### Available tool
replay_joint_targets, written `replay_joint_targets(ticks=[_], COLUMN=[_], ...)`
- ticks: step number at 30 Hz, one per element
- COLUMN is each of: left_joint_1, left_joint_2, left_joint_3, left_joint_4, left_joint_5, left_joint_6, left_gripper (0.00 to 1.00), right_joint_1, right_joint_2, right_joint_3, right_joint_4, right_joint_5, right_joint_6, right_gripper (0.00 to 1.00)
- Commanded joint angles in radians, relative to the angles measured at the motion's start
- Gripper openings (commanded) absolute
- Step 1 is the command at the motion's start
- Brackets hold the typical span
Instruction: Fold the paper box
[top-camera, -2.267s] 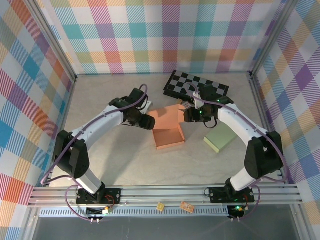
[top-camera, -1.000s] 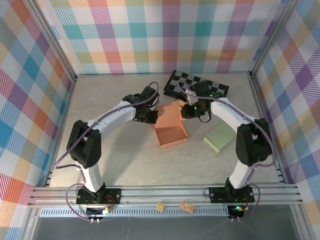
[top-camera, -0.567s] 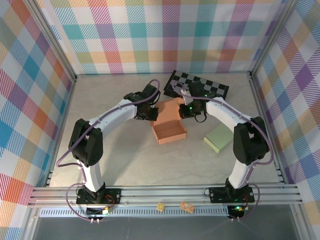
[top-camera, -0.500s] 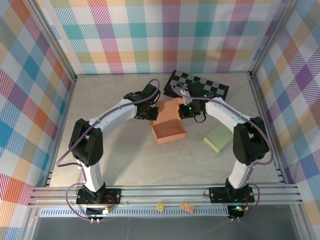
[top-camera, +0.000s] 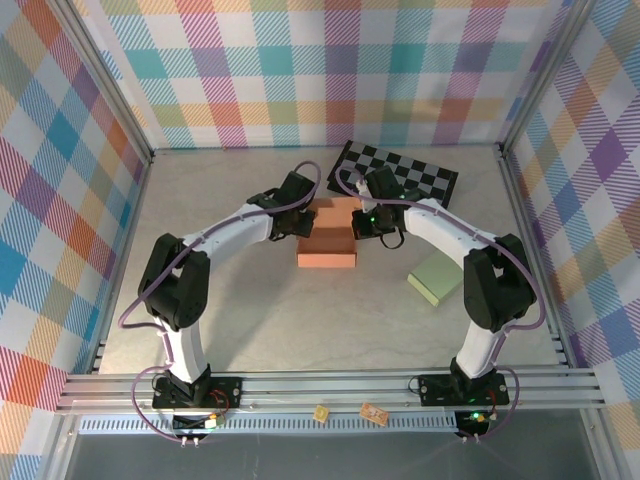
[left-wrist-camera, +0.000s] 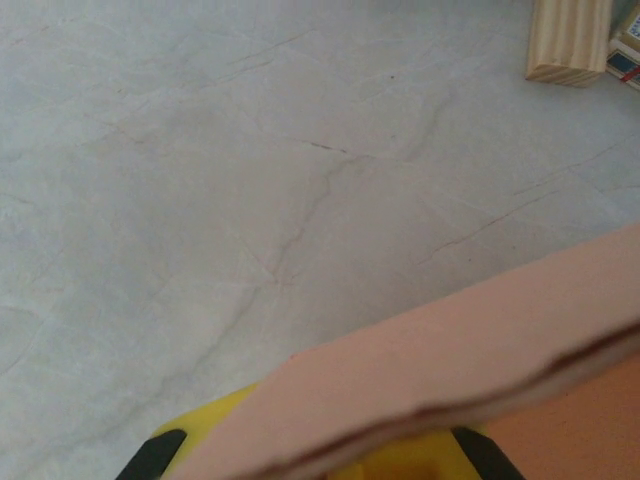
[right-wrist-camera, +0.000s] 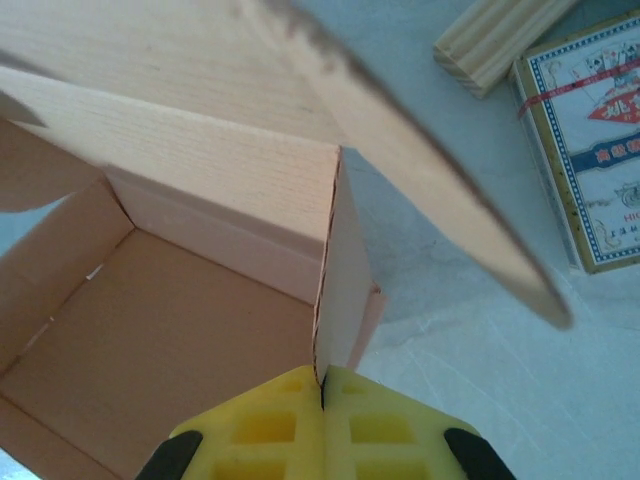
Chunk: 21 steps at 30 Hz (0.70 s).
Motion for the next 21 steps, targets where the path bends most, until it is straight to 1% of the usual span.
replay_joint_targets(ticks=[1,5,8,11,14,17,18,21], left_joint_1=[0.003,0.008,0.037,0.063,0.071,0.078,0.080,0.083], left_joint_2=[-0.071,-0.126,-0.142,-0.132,-0.101,-0.080,-0.077,-0.077], left_joint_3=[-0.067,-0.150,-0.170,-0.157,-0.139,-0.140,-0.144,-0.156], left_joint_4=[0.140,0.245,0.285,0.303,0.309,0.327,0.333,0.354], left_joint_5=[0.019,0.022,0.053,0.123,0.142,0.151,0.153,0.170], left_joint_6=[0.143,0.237,0.269,0.291,0.307,0.303,0.302,0.304], left_gripper=[0.08,0.06,0.05,0.05,0.05,0.05,0.05,0.05], right_joint_1=[0.002,0.002,-0.008,-0.015,-0.026,-0.042,-0.059,-0.148], right_joint_2=[-0.036,-0.097,-0.141,-0.184,-0.211,-0.205,-0.200,-0.166], right_joint_3=[0.009,0.024,0.040,0.054,0.072,0.110,0.119,0.138], right_joint_4=[-0.006,-0.053,-0.085,-0.108,-0.120,-0.162,-0.173,-0.170], right_joint_5=[0.004,-0.006,-0.065,-0.124,-0.171,-0.138,-0.134,-0.191], right_joint_6=[0.002,-0.008,0.019,0.076,0.161,0.261,0.296,0.415], right_gripper=[0.03,0.27,0.39,0.44,0.47,0.53,0.55,0.61])
